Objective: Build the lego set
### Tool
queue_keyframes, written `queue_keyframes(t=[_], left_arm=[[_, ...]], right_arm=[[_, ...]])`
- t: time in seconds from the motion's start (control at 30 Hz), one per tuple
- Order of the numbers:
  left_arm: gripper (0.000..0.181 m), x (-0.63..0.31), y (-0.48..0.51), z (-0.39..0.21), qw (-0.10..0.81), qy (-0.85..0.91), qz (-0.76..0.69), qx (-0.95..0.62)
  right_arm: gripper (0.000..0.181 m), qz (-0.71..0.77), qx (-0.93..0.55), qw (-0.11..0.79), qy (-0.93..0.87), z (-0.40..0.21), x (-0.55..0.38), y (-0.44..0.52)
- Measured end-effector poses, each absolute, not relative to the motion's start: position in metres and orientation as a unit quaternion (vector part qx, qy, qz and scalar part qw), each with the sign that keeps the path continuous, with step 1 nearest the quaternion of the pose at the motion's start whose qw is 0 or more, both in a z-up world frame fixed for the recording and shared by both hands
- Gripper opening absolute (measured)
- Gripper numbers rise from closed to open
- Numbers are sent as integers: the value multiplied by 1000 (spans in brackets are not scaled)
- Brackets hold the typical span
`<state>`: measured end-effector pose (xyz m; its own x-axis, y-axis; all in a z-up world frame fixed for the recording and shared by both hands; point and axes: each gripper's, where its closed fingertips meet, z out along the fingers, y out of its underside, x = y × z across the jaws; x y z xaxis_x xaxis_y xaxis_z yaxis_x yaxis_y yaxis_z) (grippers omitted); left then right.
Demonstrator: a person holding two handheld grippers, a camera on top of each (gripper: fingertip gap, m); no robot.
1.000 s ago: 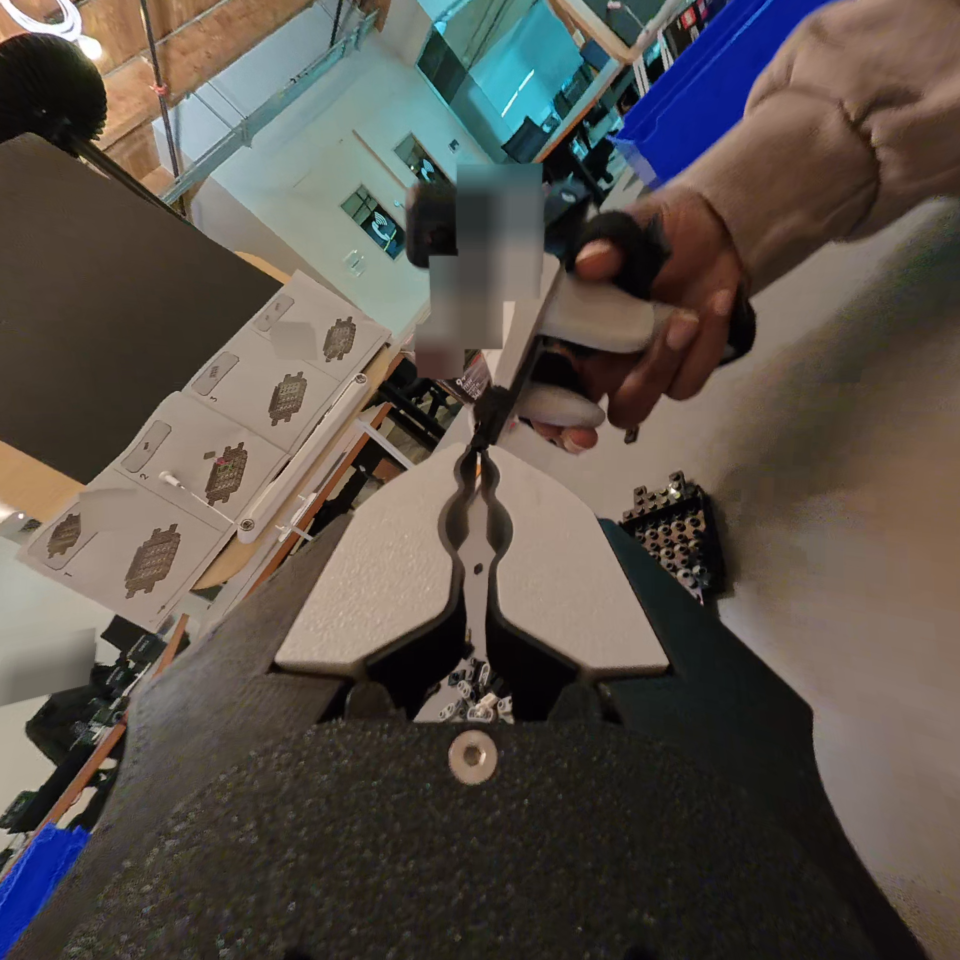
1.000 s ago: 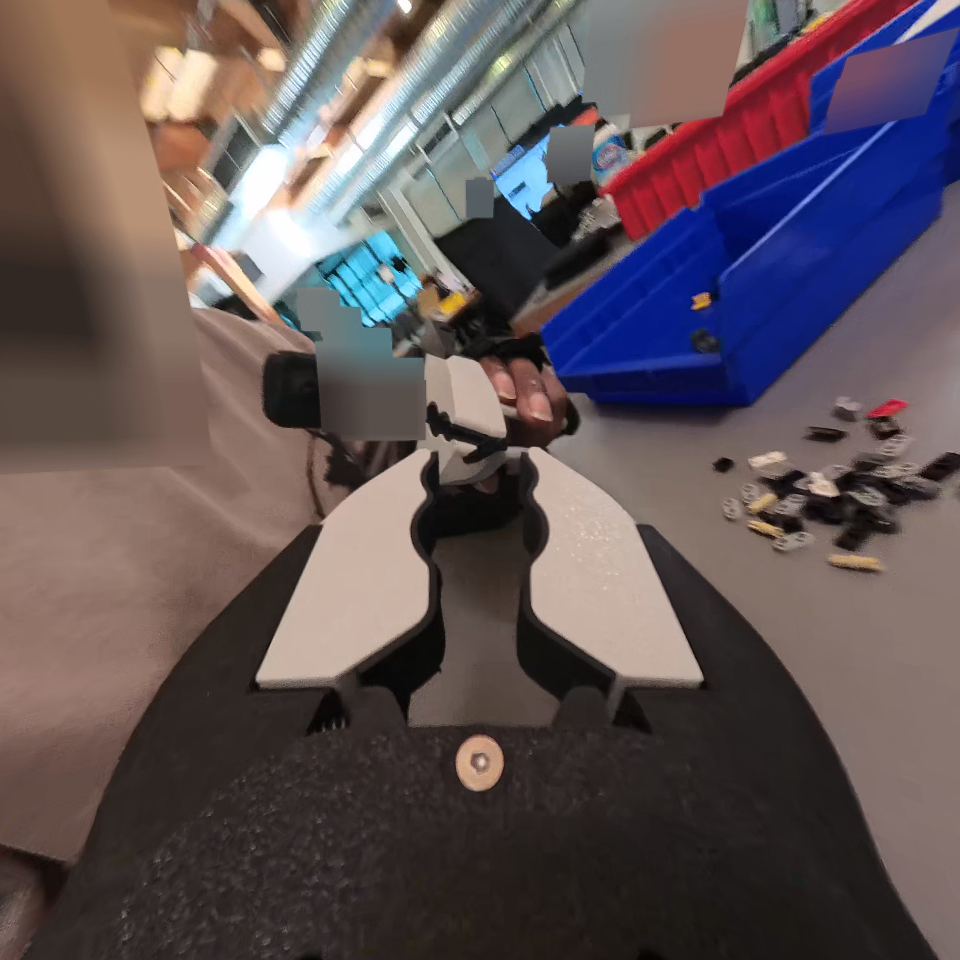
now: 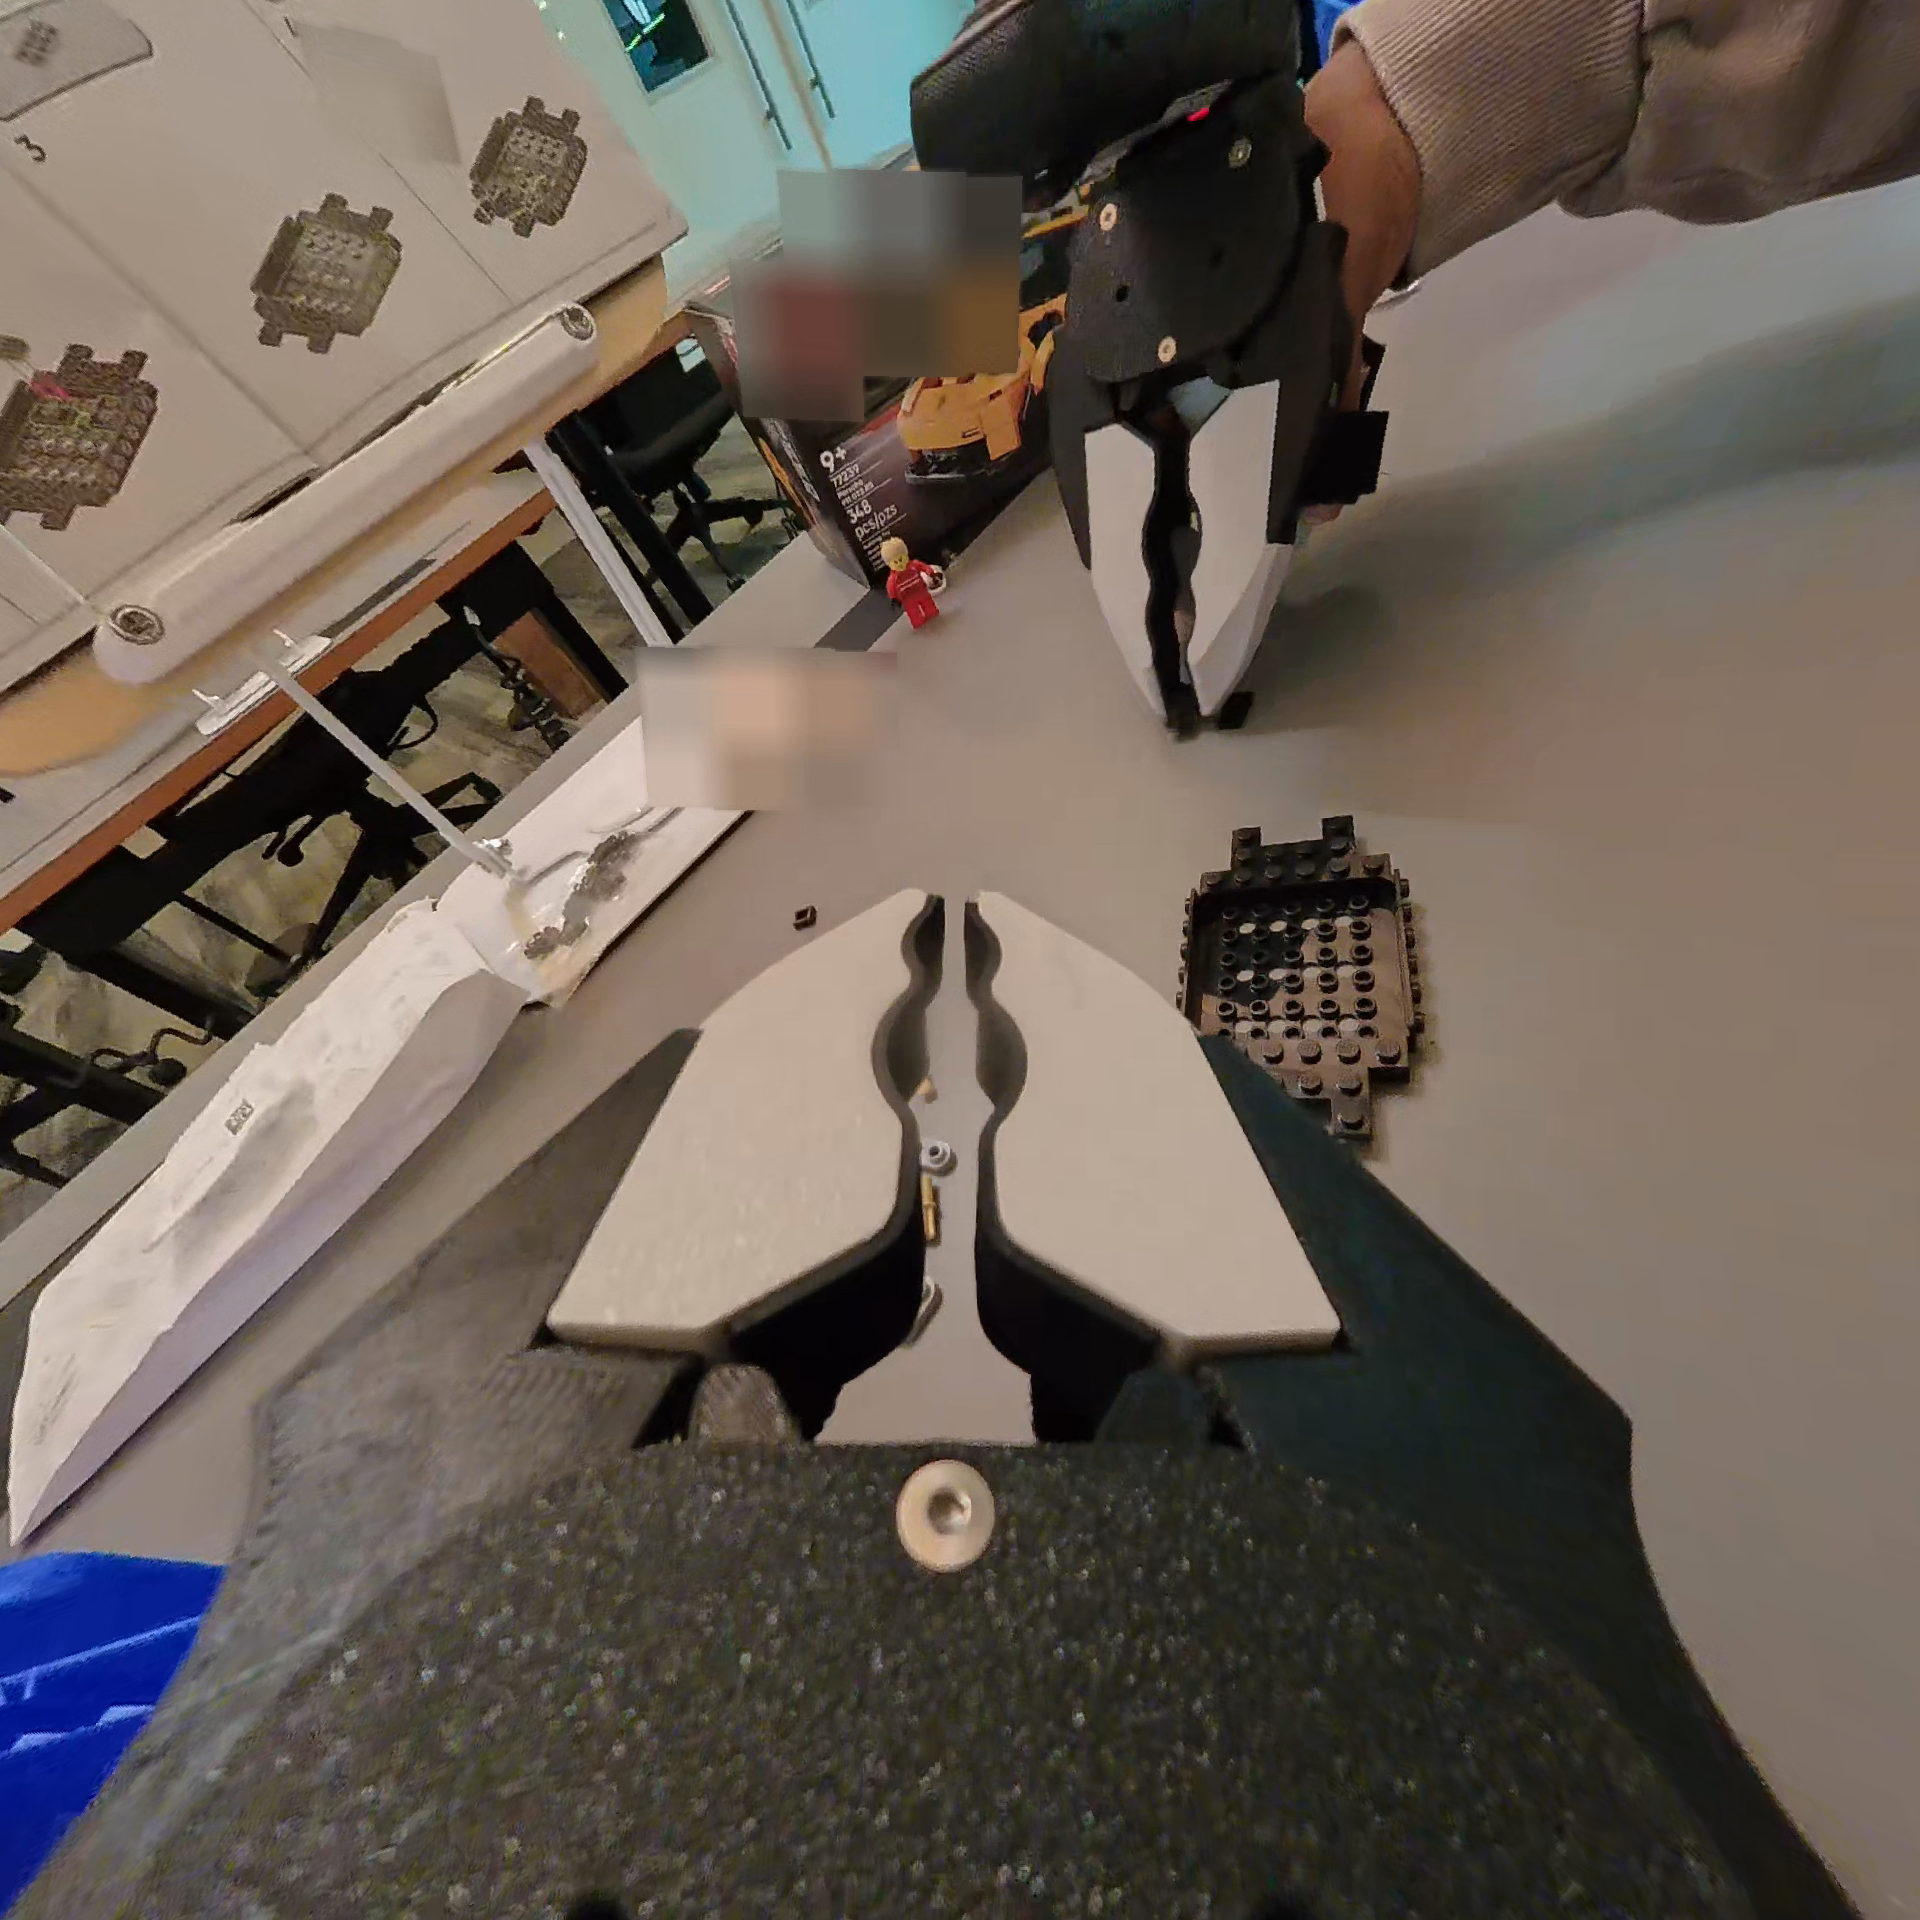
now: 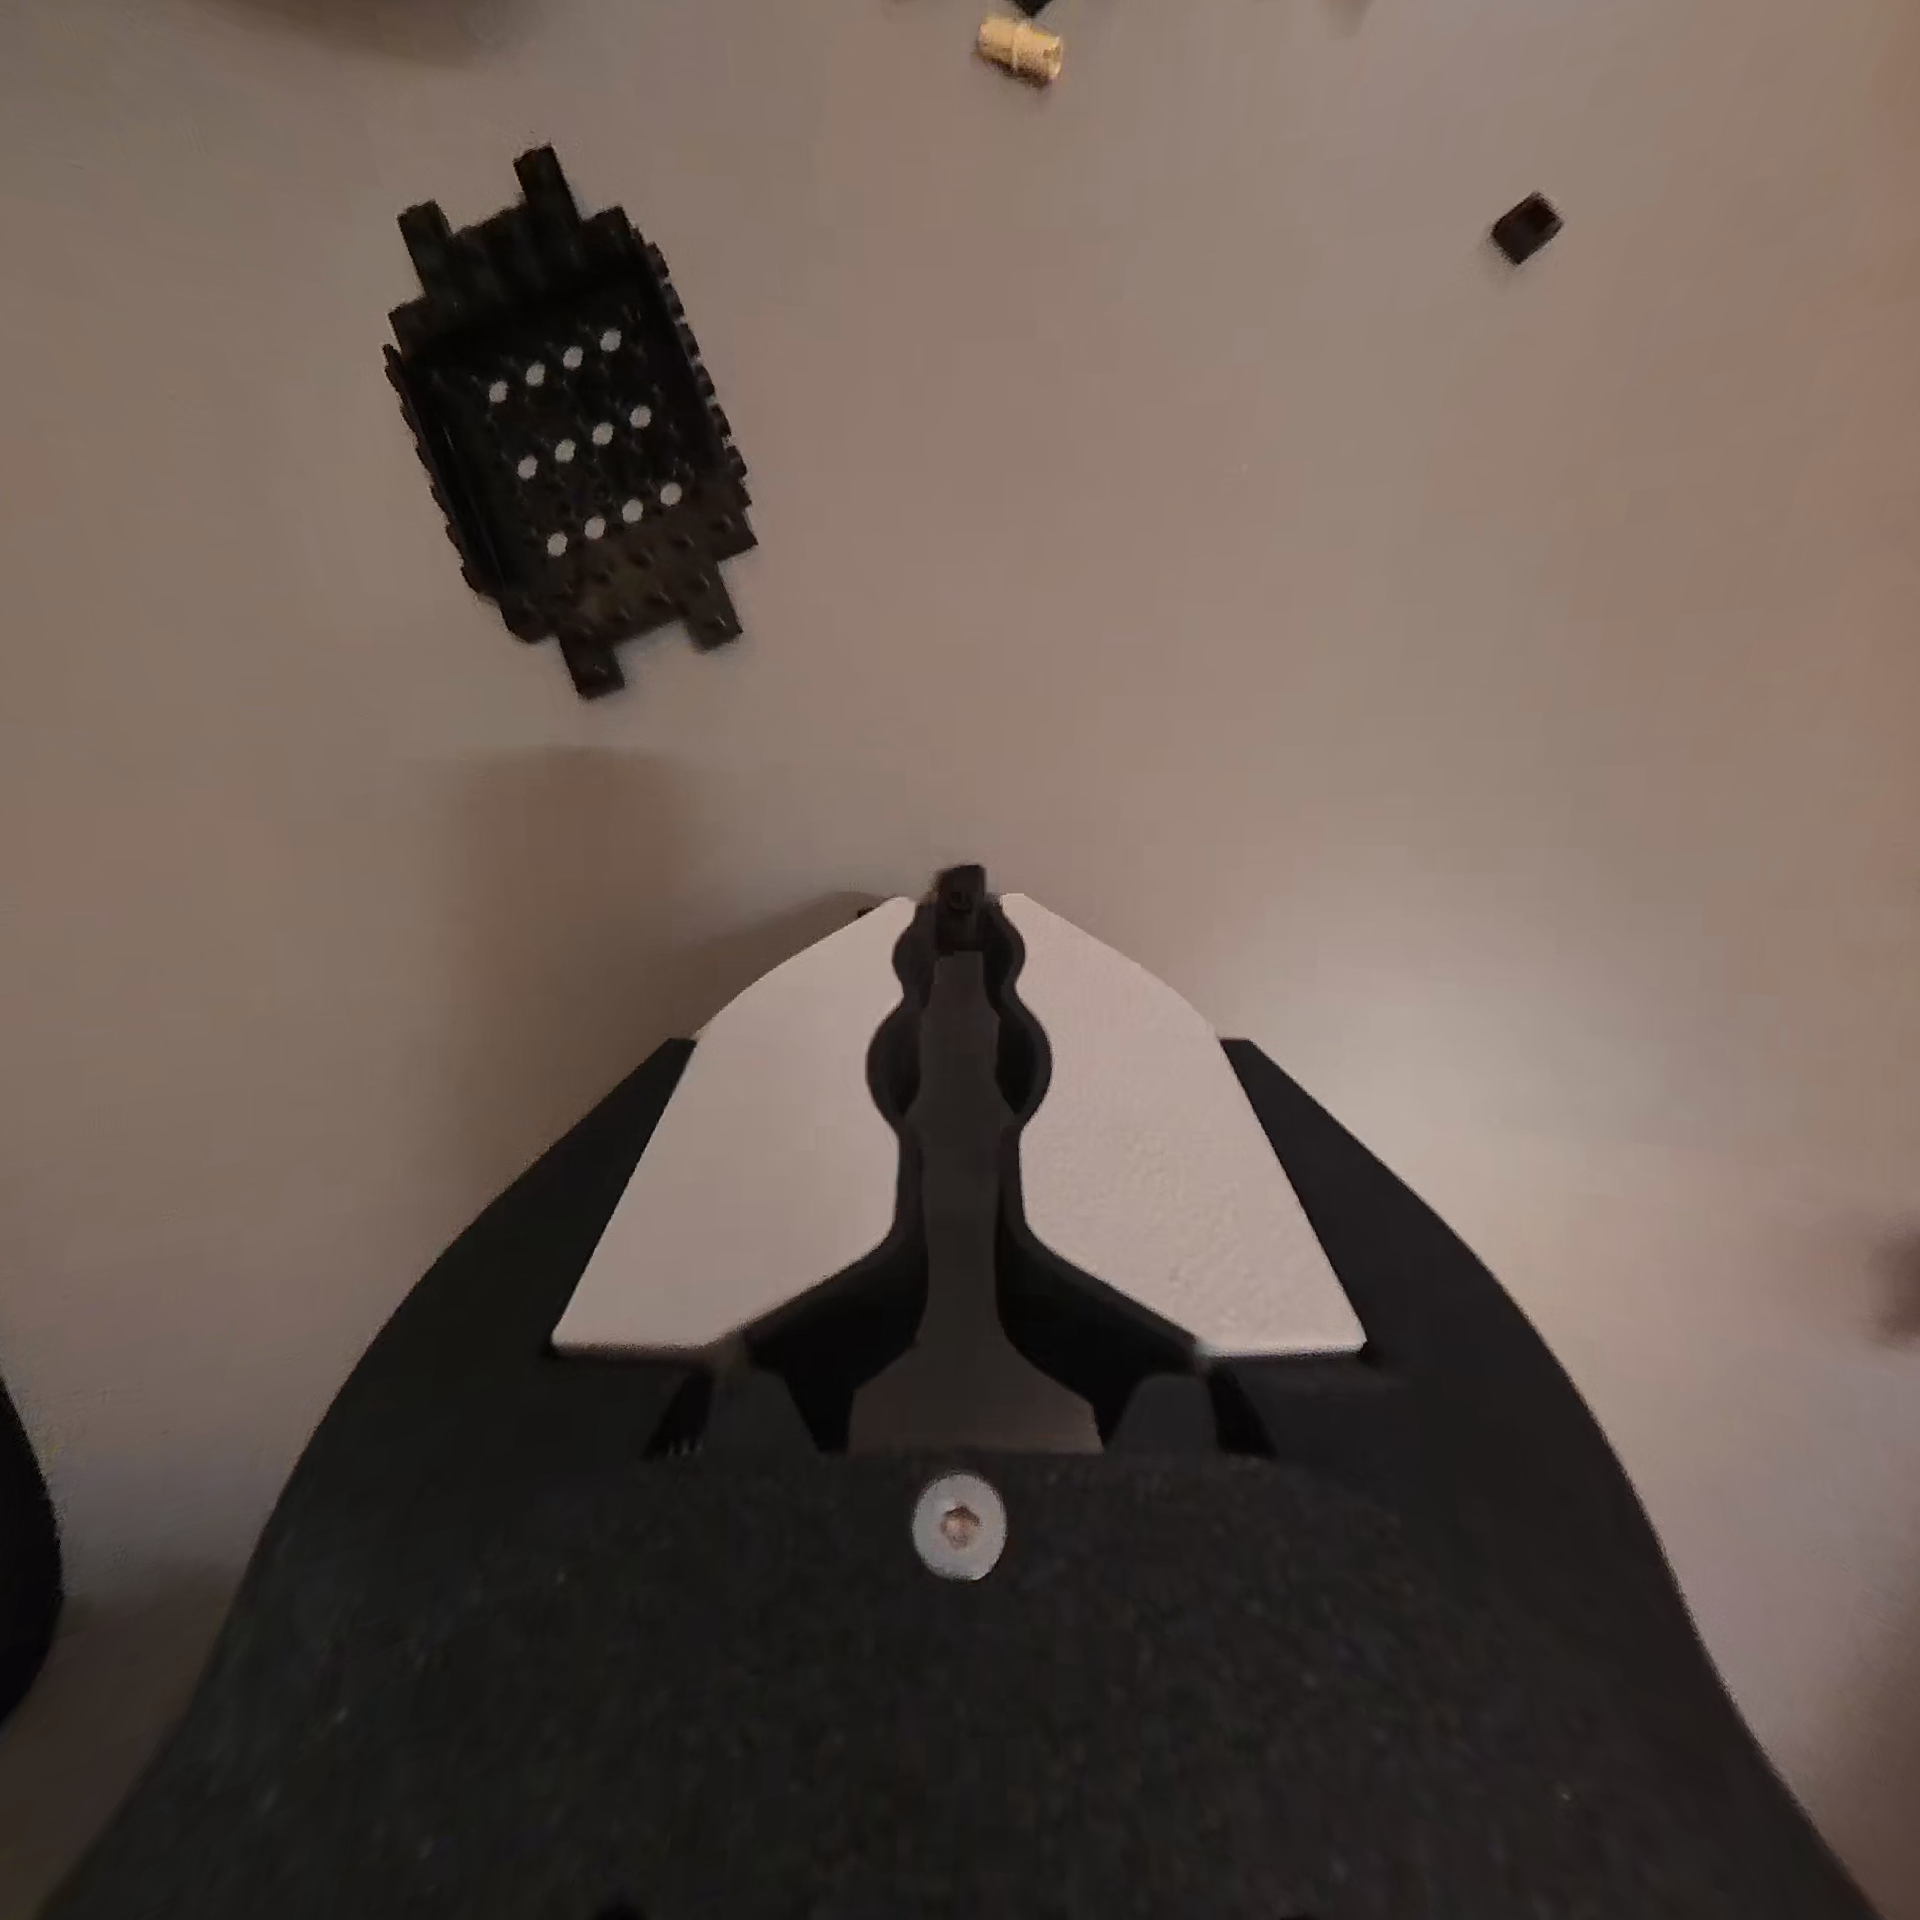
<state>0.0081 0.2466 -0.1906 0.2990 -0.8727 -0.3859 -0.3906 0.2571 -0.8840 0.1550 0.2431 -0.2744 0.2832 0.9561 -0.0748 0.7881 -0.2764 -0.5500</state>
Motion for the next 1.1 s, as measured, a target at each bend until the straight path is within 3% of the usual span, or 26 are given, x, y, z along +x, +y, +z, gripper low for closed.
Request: queue_keyframes(t=[0.17, 0.43, 0.7, 1.1], left_arm=[[3, 8, 247, -191, 566, 551, -217, -573], [1, 1, 256, -189, 564, 531, -225, -591], [0, -26, 263, -196, 552, 549, -168, -605], [0, -38, 272, -203, 543, 530, -175, -628]], right_arm=[[19, 199, -776, 210, -560, -271, 157, 245], [19, 185, -734, 331, -564, -232, 88, 294], [13, 201, -696, 309, -616, -255, 8, 323], [9, 196, -675, 240, -669, -271, -20, 333]])
